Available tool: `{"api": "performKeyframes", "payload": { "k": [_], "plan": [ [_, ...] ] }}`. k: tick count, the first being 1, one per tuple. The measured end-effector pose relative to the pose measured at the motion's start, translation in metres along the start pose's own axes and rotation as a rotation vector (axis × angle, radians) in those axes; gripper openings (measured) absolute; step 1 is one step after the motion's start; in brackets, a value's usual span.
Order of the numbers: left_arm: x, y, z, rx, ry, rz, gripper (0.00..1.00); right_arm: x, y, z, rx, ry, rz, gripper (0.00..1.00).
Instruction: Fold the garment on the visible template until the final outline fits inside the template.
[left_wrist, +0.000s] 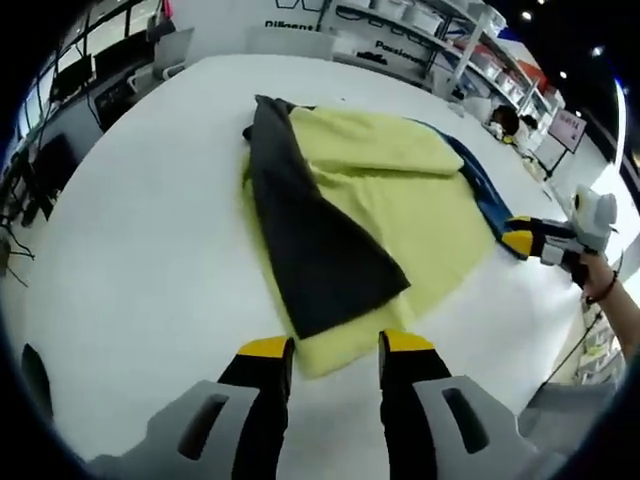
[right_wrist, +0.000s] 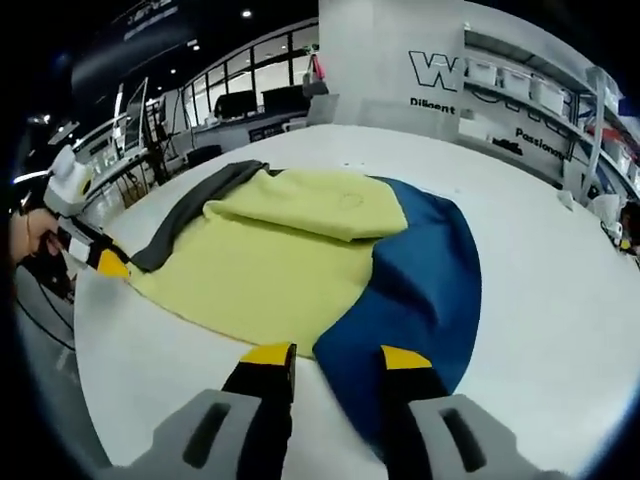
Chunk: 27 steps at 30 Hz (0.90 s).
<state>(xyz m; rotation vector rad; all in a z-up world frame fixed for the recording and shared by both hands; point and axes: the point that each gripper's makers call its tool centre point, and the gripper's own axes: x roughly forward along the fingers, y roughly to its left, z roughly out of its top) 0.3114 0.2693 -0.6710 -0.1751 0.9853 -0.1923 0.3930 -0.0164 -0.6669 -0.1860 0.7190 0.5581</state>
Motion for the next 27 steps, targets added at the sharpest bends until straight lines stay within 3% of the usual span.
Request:
{"api": "performKeyframes", "payload": {
  "k": [5, 9, 14, 19, 21, 27],
  "plan": [
    [0.001, 0.004, 0.0, -0.014, -0.003, 0.027, 0.26, 0.002, -0.001, -0.004, 0.001, 0.016, -0.012, 0.2],
    [0.003, 0.016, -0.002, 0.006, 0.003, 0.089, 0.14, 0.003, -0.005, -0.006, 0.002, 0.023, -0.034, 0.17],
    [0.002, 0.018, -0.004, -0.001, 0.013, 0.109, 0.08, 0.003, -0.006, -0.008, 0.005, 0.027, -0.041, 0.12],
    [0.002, 0.018, -0.004, 0.037, 0.026, 0.105, 0.07, 0.003, -0.006, -0.008, 0.012, 0.027, -0.038, 0.02],
    [0.004, 0.018, -0.003, 0.041, 0.041, 0.1, 0.07, 0.001, -0.008, -0.009, -0.03, 0.033, -0.047, 0.0],
    [0.002, 0.023, -0.005, 0.048, 0.061, 0.085, 0.06, -0.004, -0.014, -0.006, -0.032, 0.023, -0.069, 0.0]
  ]
}}
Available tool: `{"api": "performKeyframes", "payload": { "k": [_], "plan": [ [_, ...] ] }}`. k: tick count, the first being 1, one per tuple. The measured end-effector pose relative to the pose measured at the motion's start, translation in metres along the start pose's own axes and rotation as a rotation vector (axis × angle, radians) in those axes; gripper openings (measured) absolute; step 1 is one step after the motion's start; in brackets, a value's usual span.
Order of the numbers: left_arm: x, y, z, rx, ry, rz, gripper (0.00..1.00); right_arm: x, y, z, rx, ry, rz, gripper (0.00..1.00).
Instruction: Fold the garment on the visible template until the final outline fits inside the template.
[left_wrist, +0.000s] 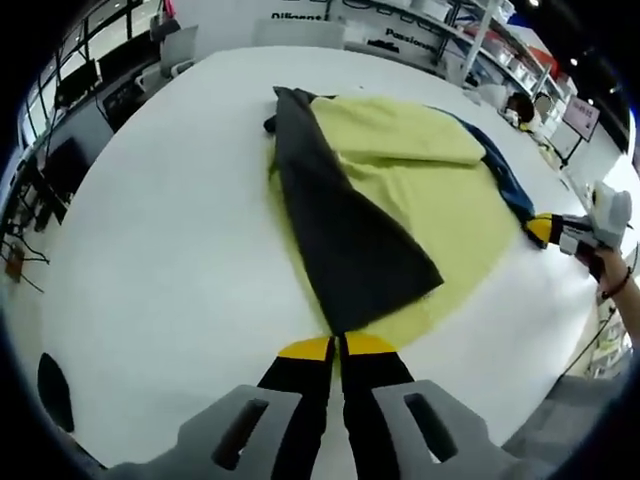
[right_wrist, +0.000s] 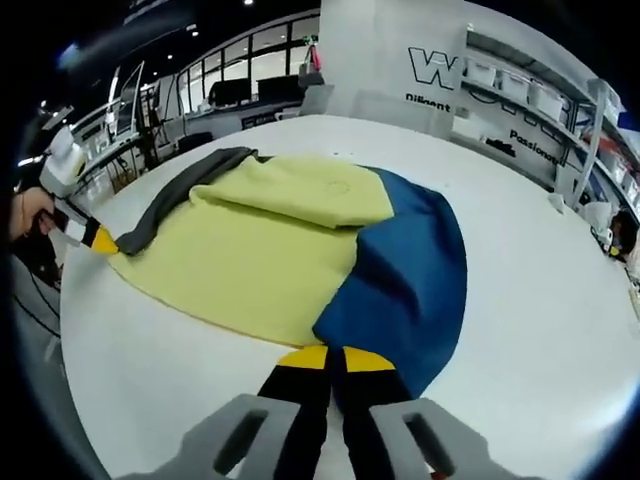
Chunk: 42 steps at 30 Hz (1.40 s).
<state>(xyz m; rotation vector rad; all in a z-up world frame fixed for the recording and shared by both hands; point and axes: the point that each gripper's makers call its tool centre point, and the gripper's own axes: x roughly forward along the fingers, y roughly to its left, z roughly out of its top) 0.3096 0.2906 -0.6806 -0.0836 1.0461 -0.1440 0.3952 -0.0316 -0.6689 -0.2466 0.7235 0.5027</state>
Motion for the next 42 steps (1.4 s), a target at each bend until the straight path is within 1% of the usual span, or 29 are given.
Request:
{"api": "performKeyframes", "payload": {
  "k": [3, 6, 9, 13, 16, 19, 22, 23, 26, 28, 29, 32, 35, 42],
  "plan": [
    [-0.001, 0.002, -0.001, 0.007, 0.006, -0.002, 0.06, -0.002, -0.003, 0.001, 0.003, -0.004, -0.016, 0.0],
    [-0.003, 0.008, -0.001, 0.022, 0.015, 0.019, 0.06, -0.004, -0.007, 0.002, 0.01, -0.006, -0.03, 0.0],
    [-0.003, 0.009, -0.001, 0.03, 0.017, 0.023, 0.06, -0.004, -0.008, 0.002, 0.01, -0.006, -0.032, 0.0],
    [-0.006, 0.019, -0.002, 0.054, 0.025, 0.049, 0.06, -0.006, -0.011, 0.002, 0.013, -0.006, -0.043, 0.0],
    [-0.007, 0.022, -0.002, 0.057, 0.027, 0.055, 0.06, -0.007, -0.012, 0.002, 0.021, -0.008, -0.05, 0.0],
    [-0.01, 0.034, -0.003, 0.059, 0.031, 0.069, 0.06, -0.008, -0.015, 0.001, 0.03, -0.009, -0.059, 0.0],
    [-0.012, 0.04, -0.004, 0.058, 0.04, 0.077, 0.06, -0.009, -0.015, 0.001, 0.032, -0.009, -0.066, 0.0],
    [-0.017, 0.052, -0.007, 0.119, 0.067, 0.124, 0.06, -0.011, -0.018, 0.001, 0.04, -0.007, -0.074, 0.0],
    [-0.022, 0.064, -0.01, 0.142, 0.078, 0.148, 0.06, -0.014, -0.025, 0.0, 0.044, -0.003, -0.096, 0.0],
    [-0.027, 0.079, -0.012, 0.152, 0.096, 0.19, 0.06, -0.016, -0.028, -0.001, 0.049, 0.0, -0.106, 0.0],
    [-0.029, 0.087, -0.012, 0.173, 0.104, 0.215, 0.06, -0.017, -0.031, -0.003, 0.051, 0.007, -0.113, 0.0],
    [-0.031, 0.094, -0.012, 0.179, 0.1, 0.23, 0.06, -0.019, -0.035, -0.006, 0.055, 0.015, -0.123, 0.0],
    [-0.032, 0.098, -0.013, 0.173, 0.096, 0.219, 0.06, -0.021, -0.036, -0.009, 0.043, 0.025, -0.129, 0.0],
    [-0.034, 0.106, -0.013, 0.186, 0.102, 0.238, 0.06, -0.025, -0.047, -0.016, 0.061, 0.035, -0.158, 0.0]
  ]
}}
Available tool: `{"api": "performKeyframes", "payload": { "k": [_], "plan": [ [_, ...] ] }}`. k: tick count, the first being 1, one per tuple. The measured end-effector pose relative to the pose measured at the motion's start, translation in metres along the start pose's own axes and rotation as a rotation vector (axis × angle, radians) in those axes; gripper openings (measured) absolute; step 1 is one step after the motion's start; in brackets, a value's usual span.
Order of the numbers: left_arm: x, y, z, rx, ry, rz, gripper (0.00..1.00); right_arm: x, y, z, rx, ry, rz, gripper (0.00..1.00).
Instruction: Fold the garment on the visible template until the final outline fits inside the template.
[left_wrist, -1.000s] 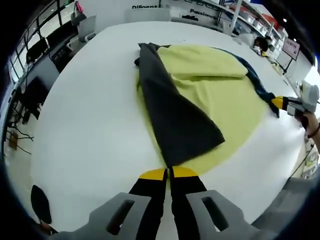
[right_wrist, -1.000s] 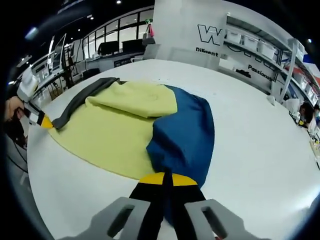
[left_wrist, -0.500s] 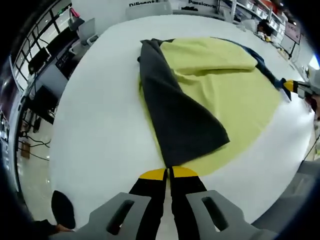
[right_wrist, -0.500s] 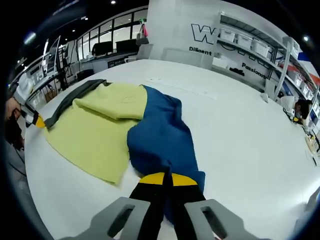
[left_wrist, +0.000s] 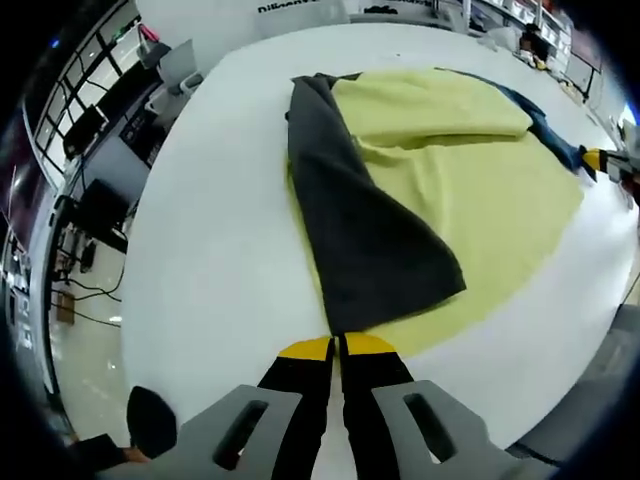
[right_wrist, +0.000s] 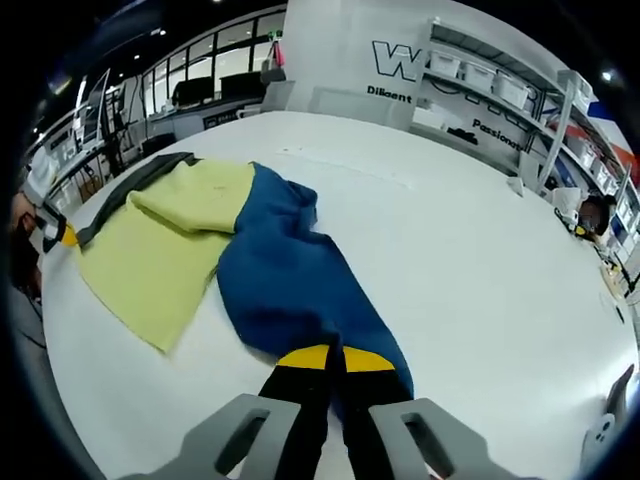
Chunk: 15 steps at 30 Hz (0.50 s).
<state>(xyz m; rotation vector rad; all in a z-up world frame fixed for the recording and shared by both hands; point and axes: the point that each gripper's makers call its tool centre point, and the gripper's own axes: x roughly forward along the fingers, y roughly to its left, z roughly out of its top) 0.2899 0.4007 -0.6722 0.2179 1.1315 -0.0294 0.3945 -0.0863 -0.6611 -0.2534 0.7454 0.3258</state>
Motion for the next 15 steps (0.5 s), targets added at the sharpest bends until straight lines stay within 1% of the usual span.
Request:
{"api": "performKeyframes", "payload": {
  "k": [5, 9, 12, 15],
  "plan": [
    [0.0, 0.009, -0.003, 0.005, 0.01, 0.024, 0.06, -0.001, -0.017, -0.006, 0.002, 0.018, -0.03, 0.0],
    [-0.001, 0.017, -0.006, 0.003, 0.02, 0.041, 0.06, -0.003, -0.026, -0.009, 0.006, 0.026, -0.046, 0.0],
    [-0.001, 0.019, -0.006, 0.01, 0.01, 0.039, 0.06, -0.003, -0.029, -0.011, -0.017, 0.036, -0.052, 0.0],
    [-0.001, 0.022, -0.007, -0.011, 0.007, 0.044, 0.06, -0.004, -0.035, -0.015, -0.02, 0.043, -0.069, 0.0]
  ]
}}
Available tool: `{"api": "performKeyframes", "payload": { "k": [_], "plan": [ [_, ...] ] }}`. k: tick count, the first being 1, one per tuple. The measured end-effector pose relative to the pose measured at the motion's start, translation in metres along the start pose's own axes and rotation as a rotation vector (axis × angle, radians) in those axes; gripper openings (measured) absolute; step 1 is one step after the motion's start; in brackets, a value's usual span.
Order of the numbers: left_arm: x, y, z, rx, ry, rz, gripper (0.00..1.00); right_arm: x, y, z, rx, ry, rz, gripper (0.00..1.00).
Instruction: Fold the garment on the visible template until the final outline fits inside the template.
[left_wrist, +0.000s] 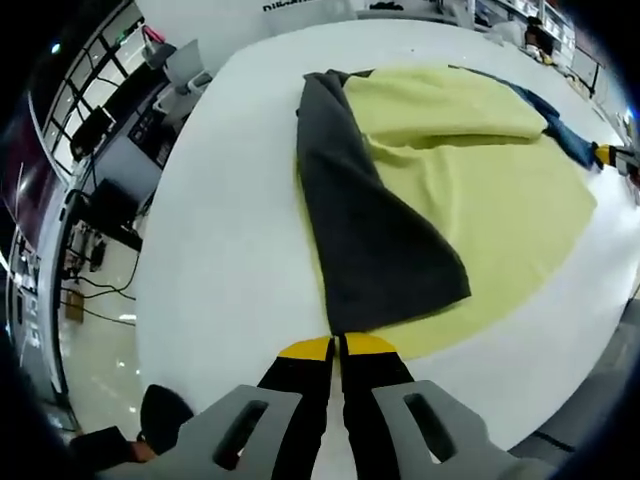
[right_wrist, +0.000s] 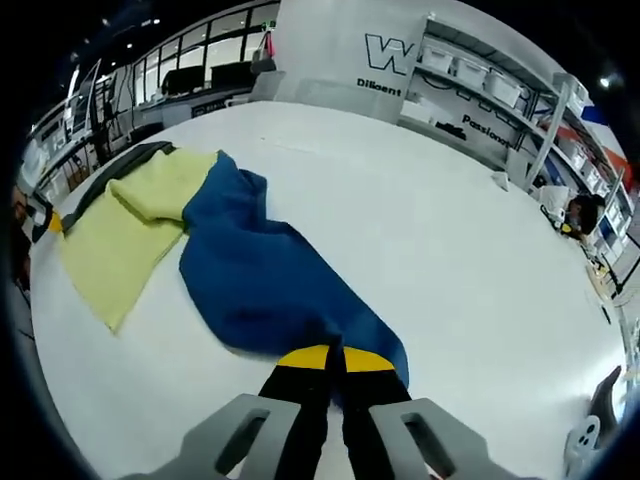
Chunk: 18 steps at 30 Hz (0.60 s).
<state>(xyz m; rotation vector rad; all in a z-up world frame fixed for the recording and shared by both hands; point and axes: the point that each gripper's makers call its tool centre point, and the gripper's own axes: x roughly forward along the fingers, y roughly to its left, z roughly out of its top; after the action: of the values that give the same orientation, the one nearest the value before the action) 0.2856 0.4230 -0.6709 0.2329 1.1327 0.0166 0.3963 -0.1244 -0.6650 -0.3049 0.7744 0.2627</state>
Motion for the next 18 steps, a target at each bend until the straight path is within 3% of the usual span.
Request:
{"api": "performKeyframes", "payload": {
  "k": [5, 18],
  "plan": [
    [0.0, 0.011, -0.005, 0.02, 0.031, 0.042, 0.06, -0.001, -0.013, -0.004, 0.017, 0.011, -0.037, 0.0],
    [-0.001, 0.024, -0.011, 0.001, 0.044, 0.064, 0.07, -0.005, -0.031, -0.012, 0.056, 0.022, -0.059, 0.0]
  ]
}}
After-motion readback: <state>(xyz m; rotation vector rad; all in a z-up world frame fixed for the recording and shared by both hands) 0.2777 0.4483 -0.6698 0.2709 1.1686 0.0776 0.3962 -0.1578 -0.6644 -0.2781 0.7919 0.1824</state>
